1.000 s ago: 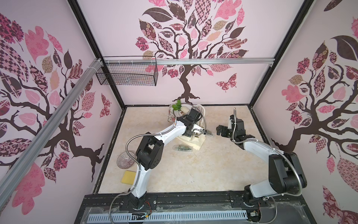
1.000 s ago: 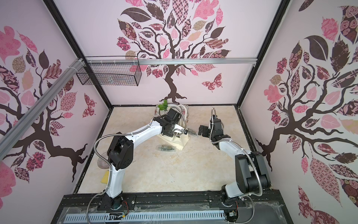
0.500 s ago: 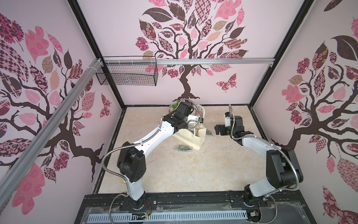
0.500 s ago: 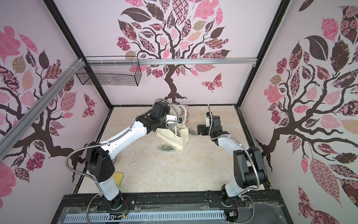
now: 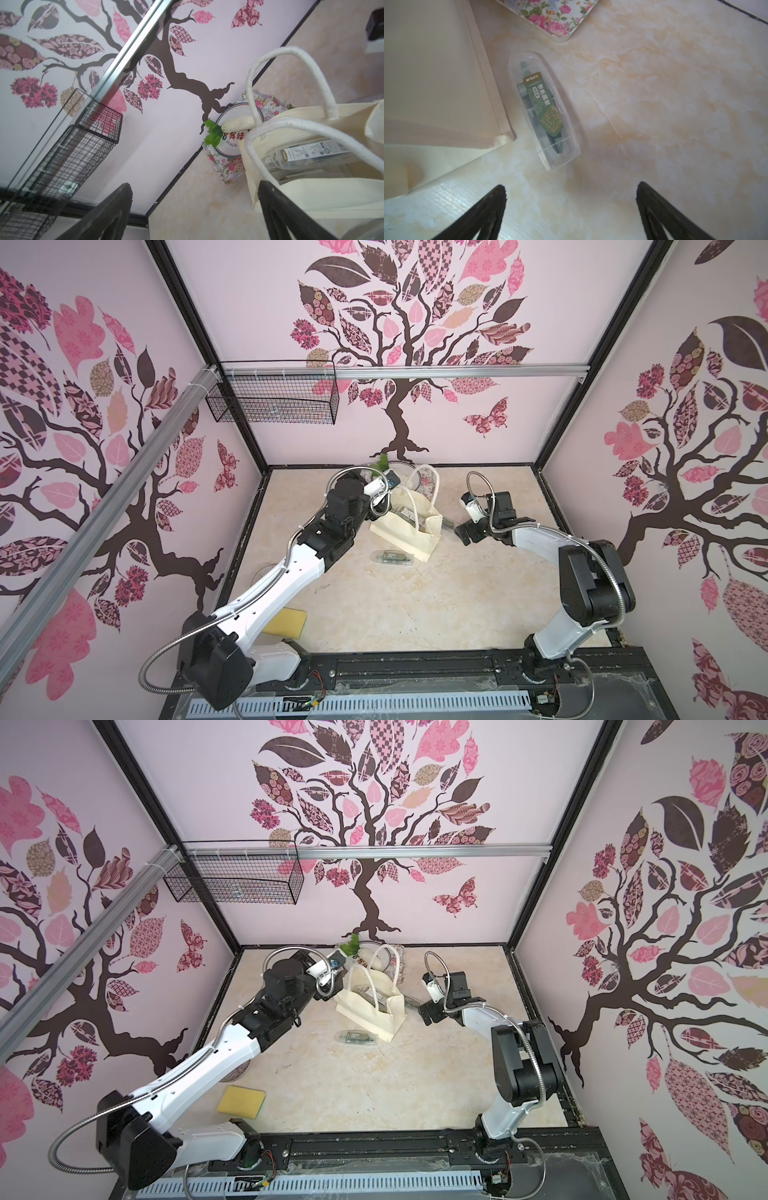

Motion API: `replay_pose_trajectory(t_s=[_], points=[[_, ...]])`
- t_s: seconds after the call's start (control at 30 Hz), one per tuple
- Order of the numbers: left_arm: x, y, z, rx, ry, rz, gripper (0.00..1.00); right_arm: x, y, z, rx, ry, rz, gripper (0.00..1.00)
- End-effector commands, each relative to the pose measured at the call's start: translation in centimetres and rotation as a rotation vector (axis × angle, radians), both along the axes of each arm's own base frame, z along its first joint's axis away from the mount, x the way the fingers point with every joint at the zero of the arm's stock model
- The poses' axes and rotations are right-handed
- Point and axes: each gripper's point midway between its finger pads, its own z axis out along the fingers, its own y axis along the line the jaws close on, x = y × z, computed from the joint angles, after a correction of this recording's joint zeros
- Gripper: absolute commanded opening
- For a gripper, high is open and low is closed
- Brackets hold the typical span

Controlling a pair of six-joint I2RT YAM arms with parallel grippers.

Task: Put the compass set into the canvas bag
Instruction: Pick up the compass set at the center of the board.

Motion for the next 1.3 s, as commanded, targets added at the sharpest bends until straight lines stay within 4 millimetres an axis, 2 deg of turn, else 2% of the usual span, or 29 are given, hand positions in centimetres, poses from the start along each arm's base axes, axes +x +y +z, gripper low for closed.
replay_pose_trajectory(t_s=[0.0,0.13,0.2,0.27,0.33,0.4,0.9,1.0,1.03,1.17,1.23,1.27], points=[[-1.6,-0.2,-0.3,-0.297,0.036,-0.032,0.97,0.1,1.0,-1.2,-0.084,0.023,0.128,0.99],[-3.7,-0.1,-0.8,-0.470,0.081,-0.072,0.97,1.1,1.1,-2.0,-0.131,0.058,0.166,0.94],[-4.6,-0.1,-1.7,-0.502,0.106,-0.099,0.97,1.8,1.2,-2.2,-0.135,0.068,0.175,0.93],[-5.3,0.0,-1.4,-0.534,0.087,-0.121,0.97,2.0,1.7,-2.7,-0.130,0.084,0.205,0.91],[-5.9,0.2,-2.1,-0.514,0.089,-0.129,0.97,2.7,1.8,-3.1,-0.131,0.101,0.209,0.87],[-6.0,0.6,-2.4,-0.507,0.089,-0.110,0.97,3.0,1.9,-3.8,-0.135,0.125,0.212,0.82],[-5.7,0.3,-3.5,-0.535,0.119,-0.108,0.97,2.4,3.7,-6.7,-0.172,0.231,0.316,0.82],[-5.8,0.3,-3.5,-0.531,0.119,-0.109,0.97,2.2,4.2,-7.1,-0.172,0.241,0.336,0.77],[-5.8,0.4,-3.5,-0.529,0.117,-0.108,0.97,2.1,4.3,-7.2,-0.169,0.246,0.339,0.72],[-5.8,0.4,-3.6,-0.521,0.116,-0.108,0.97,1.8,4.0,-7.6,-0.181,0.288,0.323,0.64],[-5.8,0.4,-3.7,-0.519,0.117,-0.107,0.97,1.4,3.7,-7.8,-0.189,0.309,0.320,0.51],[-5.7,0.4,-3.8,-0.517,0.119,-0.107,0.97,1.5,3.5,-7.8,-0.194,0.311,0.309,0.50]])
